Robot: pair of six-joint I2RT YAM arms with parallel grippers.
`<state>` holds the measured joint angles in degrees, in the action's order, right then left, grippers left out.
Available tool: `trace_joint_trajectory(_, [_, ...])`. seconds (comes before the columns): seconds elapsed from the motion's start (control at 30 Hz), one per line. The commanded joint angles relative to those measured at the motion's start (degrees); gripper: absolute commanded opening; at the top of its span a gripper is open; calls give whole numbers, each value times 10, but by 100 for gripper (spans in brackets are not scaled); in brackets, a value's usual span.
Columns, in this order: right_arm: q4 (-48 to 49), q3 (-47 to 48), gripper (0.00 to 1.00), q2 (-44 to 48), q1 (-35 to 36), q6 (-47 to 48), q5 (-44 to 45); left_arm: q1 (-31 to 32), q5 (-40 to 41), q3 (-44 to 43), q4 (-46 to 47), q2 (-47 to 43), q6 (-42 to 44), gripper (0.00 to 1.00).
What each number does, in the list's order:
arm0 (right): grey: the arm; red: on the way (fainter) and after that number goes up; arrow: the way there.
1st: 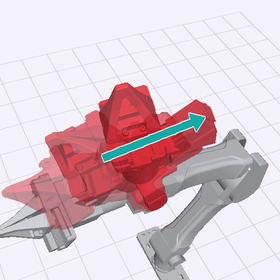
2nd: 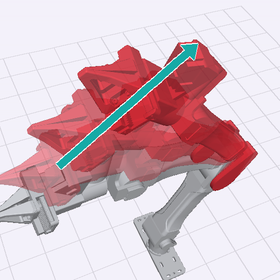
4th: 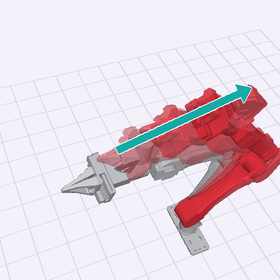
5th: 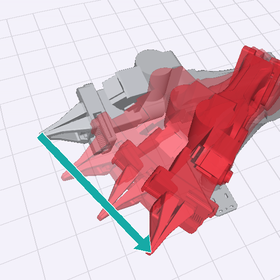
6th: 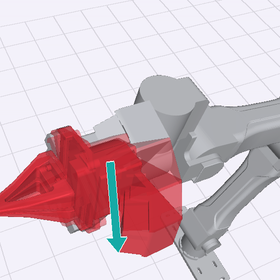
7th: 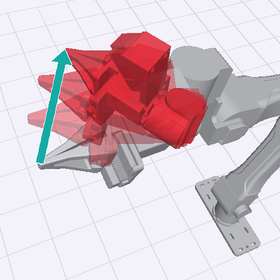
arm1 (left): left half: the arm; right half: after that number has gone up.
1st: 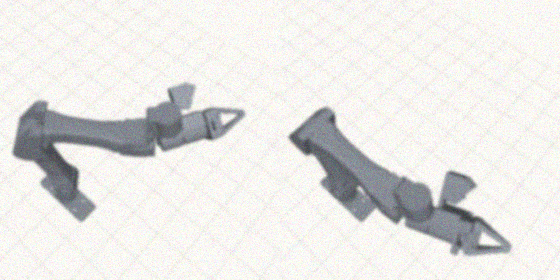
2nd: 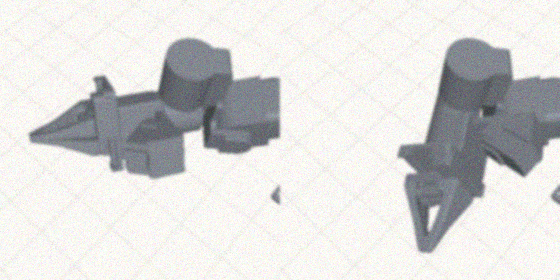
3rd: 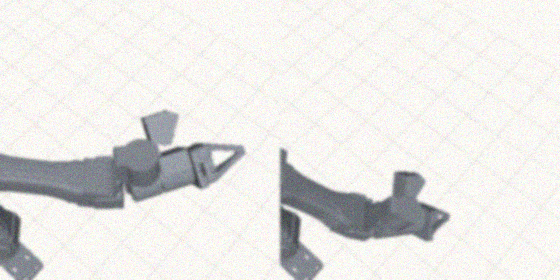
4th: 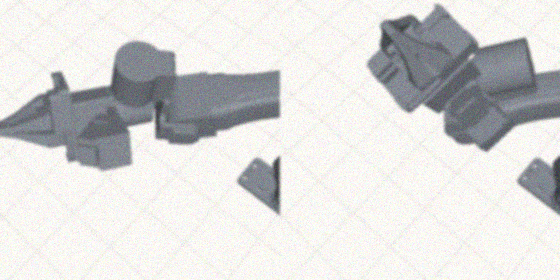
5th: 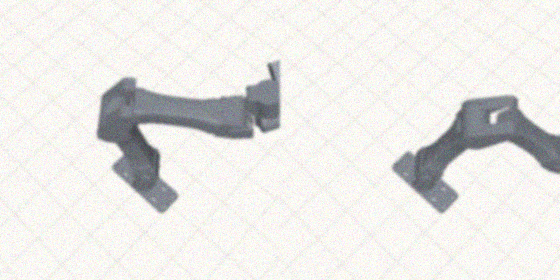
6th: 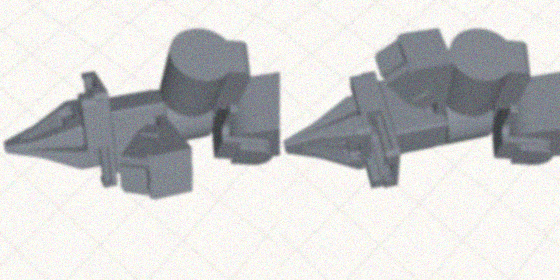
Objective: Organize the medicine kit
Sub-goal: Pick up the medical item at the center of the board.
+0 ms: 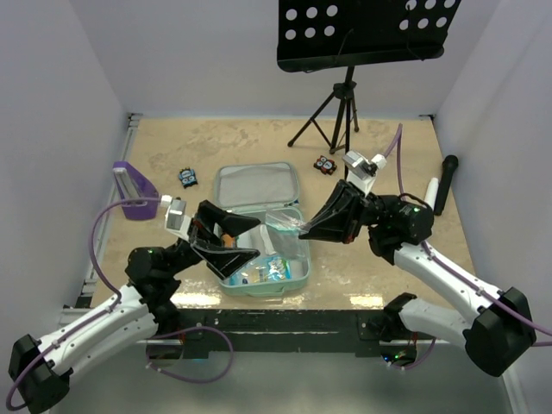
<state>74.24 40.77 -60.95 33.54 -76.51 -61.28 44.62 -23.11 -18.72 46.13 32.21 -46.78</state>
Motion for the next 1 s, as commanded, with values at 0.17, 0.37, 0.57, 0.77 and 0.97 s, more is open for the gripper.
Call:
trace_joint_trajectory(0.17, [-25, 12, 0, 19, 30, 41, -1, -3, -83, -53, 146, 88, 3, 100])
trace_joint_trajectory(0.37, [-51, 11, 0, 18, 36, 63, 5, -3, -142, -71, 258, 176, -48, 96])
trace_joint_trajectory(0.57, [-75, 10, 0, 22, 36, 81, 6, -3, -176, -75, 328, 217, -81, 80])
trace_joint_trajectory(0.77, [-99, 7, 0, 21, 36, 100, 8, -3, -184, -74, 324, 217, -78, 62])
trace_joint_trajectory(0.97, [-152, 15, 0, 14, 36, 134, 11, -3, -178, -77, 286, 219, -63, 44])
